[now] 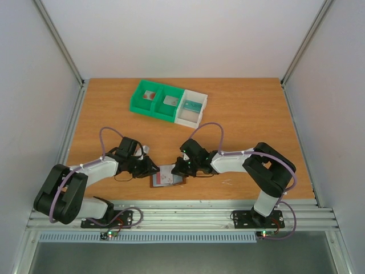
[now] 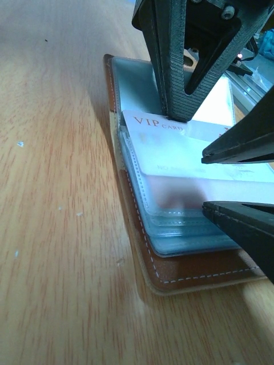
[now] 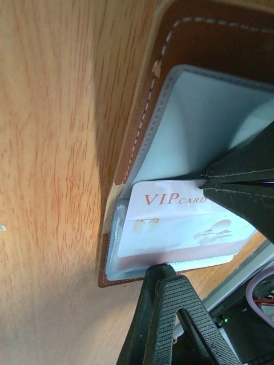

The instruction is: Take the credit cards out of the card holder

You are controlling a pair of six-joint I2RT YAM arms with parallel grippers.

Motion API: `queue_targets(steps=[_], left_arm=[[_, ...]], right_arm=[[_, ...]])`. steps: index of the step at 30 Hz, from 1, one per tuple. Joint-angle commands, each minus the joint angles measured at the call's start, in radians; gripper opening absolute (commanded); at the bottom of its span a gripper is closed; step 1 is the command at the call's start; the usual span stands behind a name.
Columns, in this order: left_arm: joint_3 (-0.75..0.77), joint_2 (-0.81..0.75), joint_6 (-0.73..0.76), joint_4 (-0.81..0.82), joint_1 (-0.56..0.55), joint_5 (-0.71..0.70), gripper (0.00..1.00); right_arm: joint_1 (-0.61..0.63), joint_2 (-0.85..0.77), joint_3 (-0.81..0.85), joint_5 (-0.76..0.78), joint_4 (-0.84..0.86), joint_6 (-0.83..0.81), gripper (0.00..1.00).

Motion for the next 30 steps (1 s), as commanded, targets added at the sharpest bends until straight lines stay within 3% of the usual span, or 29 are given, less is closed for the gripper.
queue_targets(steps=[1, 5, 11, 18, 22, 30], left_arm=[[-0.025, 0.034, 0.010, -0.007, -0.003, -0.041, 0.21], [-0.021, 0.039, 0.010, -0.003, -0.002, -0.038, 0.20], [-0.021, 0.040, 0.010, -0.004, -0.002, -0.038, 0.21], [-0.019, 0.043, 0.008, 0.000, -0.002, -0.035, 0.21], [-0.019, 0.038, 0.008, -0.007, -0.002, -0.038, 0.21], [-0.007, 0.029, 0.011, -0.018, -0.002, -0.043, 0.21]], right_arm=[[-0.011, -0.029, -0.024, 0.001, -0.002, -0.014, 0.01], [-0.011, -0.012, -0.035, -0.011, 0.031, 0.008, 0.10], [-0.011, 0.018, -0.053, -0.024, 0.090, 0.031, 0.13], [-0.012, 0.027, -0.059, -0.036, 0.131, 0.031, 0.11], [-0.021, 0.009, -0.062, -0.040, 0.130, 0.023, 0.02], [-0.047, -0.081, -0.061, -0.004, -0.005, -0.049, 0.01]])
